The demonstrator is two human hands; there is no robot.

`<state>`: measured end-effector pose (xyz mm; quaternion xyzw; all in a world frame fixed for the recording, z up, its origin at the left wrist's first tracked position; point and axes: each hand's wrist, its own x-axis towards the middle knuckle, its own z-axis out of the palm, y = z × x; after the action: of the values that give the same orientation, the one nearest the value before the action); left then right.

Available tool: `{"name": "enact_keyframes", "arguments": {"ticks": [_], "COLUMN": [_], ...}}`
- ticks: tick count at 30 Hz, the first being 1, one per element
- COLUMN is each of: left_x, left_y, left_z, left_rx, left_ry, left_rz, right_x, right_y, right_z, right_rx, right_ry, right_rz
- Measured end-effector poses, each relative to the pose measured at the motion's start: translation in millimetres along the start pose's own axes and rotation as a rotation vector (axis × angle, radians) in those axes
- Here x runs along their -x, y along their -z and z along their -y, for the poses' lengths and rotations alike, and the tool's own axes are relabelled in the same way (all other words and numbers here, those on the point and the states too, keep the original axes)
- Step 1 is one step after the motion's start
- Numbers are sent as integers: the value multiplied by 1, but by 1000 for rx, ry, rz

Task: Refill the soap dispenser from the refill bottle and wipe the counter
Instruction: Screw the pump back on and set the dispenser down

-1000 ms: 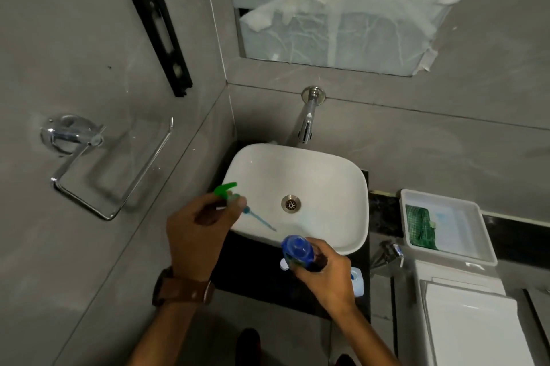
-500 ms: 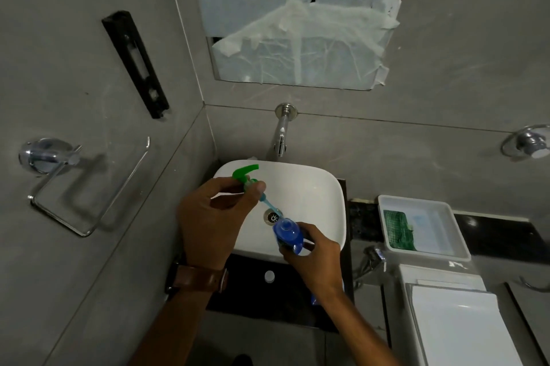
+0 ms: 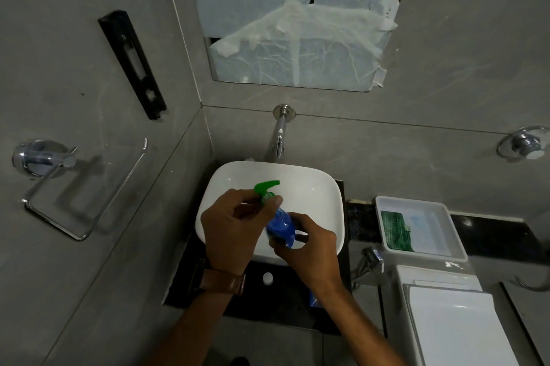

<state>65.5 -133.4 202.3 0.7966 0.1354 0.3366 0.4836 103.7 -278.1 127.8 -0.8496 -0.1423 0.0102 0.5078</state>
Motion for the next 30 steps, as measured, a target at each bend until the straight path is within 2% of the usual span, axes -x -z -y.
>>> {"name": "enact_keyframes", "arguments": {"ticks": [9, 14, 17, 24, 30], "left_x": [-10, -25, -28, -30, -37], "left_y": [1, 8, 10, -1, 6], "left_z": [8, 12, 16, 17, 15], "left_rx": [-62, 2, 45, 95, 150], "left_ry": [-93, -115, -82, -38, -55], "left_rz": [105, 374, 460, 319, 577], "right_x": [-10, -14, -16, -22, -26], "right_y": [2, 8, 12, 13, 19], "right_z": [20, 22, 24, 32, 30], "right_rx": [17, -12, -42, -27, -7], "right_ry": [7, -10, -21, 30, 27], "right_rz": [0, 7, 7, 2, 44]}}
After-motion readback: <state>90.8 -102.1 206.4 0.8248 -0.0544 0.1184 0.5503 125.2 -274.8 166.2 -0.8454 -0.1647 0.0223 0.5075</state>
